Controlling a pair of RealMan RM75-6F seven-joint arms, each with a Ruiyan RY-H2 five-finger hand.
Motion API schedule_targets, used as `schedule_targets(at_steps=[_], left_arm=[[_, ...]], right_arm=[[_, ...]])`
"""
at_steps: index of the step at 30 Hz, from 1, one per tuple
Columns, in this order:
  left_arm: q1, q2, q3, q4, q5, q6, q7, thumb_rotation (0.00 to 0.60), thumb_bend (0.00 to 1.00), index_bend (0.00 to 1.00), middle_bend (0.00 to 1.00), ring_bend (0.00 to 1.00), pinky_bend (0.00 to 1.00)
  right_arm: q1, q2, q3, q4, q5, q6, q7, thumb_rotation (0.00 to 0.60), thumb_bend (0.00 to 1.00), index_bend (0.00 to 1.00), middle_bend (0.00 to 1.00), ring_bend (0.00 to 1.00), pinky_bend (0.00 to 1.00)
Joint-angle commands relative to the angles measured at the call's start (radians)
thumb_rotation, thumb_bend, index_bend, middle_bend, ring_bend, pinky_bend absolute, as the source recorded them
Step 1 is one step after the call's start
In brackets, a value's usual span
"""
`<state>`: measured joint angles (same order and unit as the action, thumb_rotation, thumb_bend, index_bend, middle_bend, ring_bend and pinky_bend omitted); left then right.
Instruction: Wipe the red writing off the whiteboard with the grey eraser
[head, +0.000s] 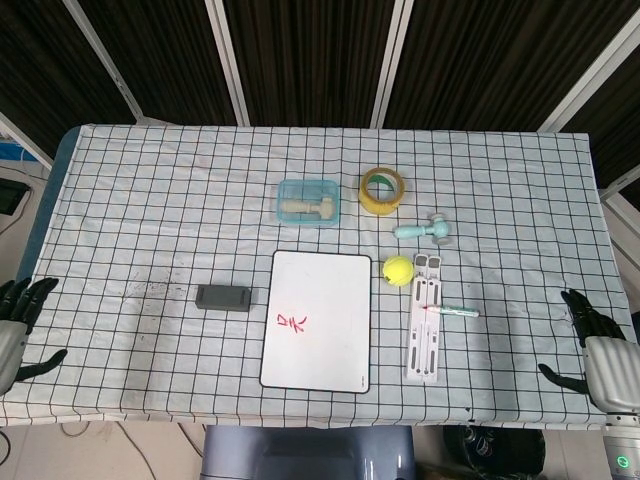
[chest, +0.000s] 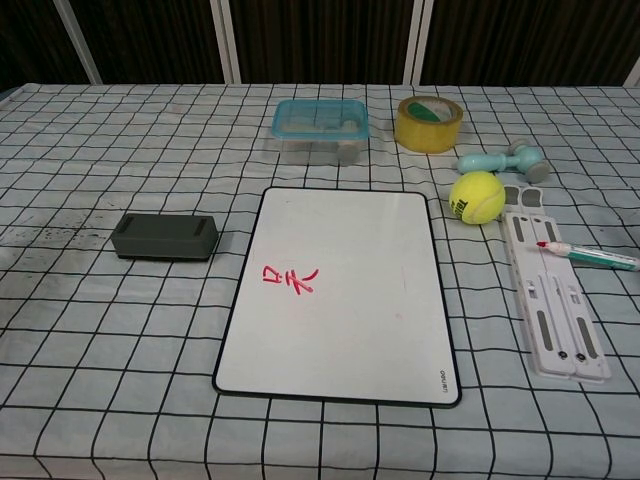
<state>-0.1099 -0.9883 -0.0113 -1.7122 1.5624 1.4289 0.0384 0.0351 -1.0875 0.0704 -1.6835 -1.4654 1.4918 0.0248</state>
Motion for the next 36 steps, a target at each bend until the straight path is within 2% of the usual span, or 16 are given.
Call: schedule_targets(at_steps=[1,7,11,15,20,25,32,36], left_arm=[[-0.075,0.03,-0.034,-0.094,-0.036,-0.105,0.095,0.6,0.14,0.0,0.08,0.0,0.02],[-0.218,0.012,-0.127,-0.198,-0.254,-0.284,0.307,0.6,0.14,0.0,0.08,0.0,0.02],[-0.32,-0.033,-0.175,-0.19,-0.42,-0.381,0.416,0.6,0.14,0.0,0.08,0.0,0.02],[-0.407,-0.085,-0.195,-0.153,-0.552,-0.449,0.491,0.6,0.13,0.0,0.08,0.0,0.02],[-0.503,-0.145,-0.179,-0.102,-0.672,-0.523,0.575,0.6,0.1,0.0,0.08,0.0,0.02],[-0.564,-0.2,-0.148,-0.079,-0.725,-0.559,0.634,0.6,0.1,0.0,0.11,0.0,0.02],[-0.632,-0.303,-0.11,-0.017,-0.792,-0.538,0.701,0.6,0.1,0.0,0.14,0.0,0.02],[-0.655,-0.332,-0.099,0.0,-0.812,-0.535,0.714,0.6,0.1,0.0,0.16,0.0,0.02]], right_arm=[[0.0,0.0,-0.001,0.001,0.0,-0.001,0.002,0.6,0.08,0.06,0.1,0.2,0.21],[0.002,0.001,0.0,0.0,0.003,-0.005,0.0,0.6,0.08,0.06,0.1,0.2,0.21],[0.003,0.002,0.002,-0.003,0.005,-0.008,-0.001,0.6,0.08,0.06,0.1,0.2,0.21],[0.004,0.002,0.002,-0.003,0.008,-0.01,-0.003,0.6,0.08,0.06,0.1,0.2,0.21],[0.005,0.0,0.002,-0.003,0.012,-0.014,-0.006,0.6,0.08,0.06,0.1,0.2,0.21],[0.006,0.0,0.003,-0.004,0.014,-0.016,-0.009,0.6,0.08,0.06,0.1,0.2,0.21],[0.007,0.002,0.003,-0.004,0.017,-0.021,-0.009,0.6,0.08,0.06,0.1,0.2,0.21],[0.007,0.004,0.004,-0.005,0.019,-0.022,-0.007,0.6,0.08,0.06,0.1,0.2,0.21]])
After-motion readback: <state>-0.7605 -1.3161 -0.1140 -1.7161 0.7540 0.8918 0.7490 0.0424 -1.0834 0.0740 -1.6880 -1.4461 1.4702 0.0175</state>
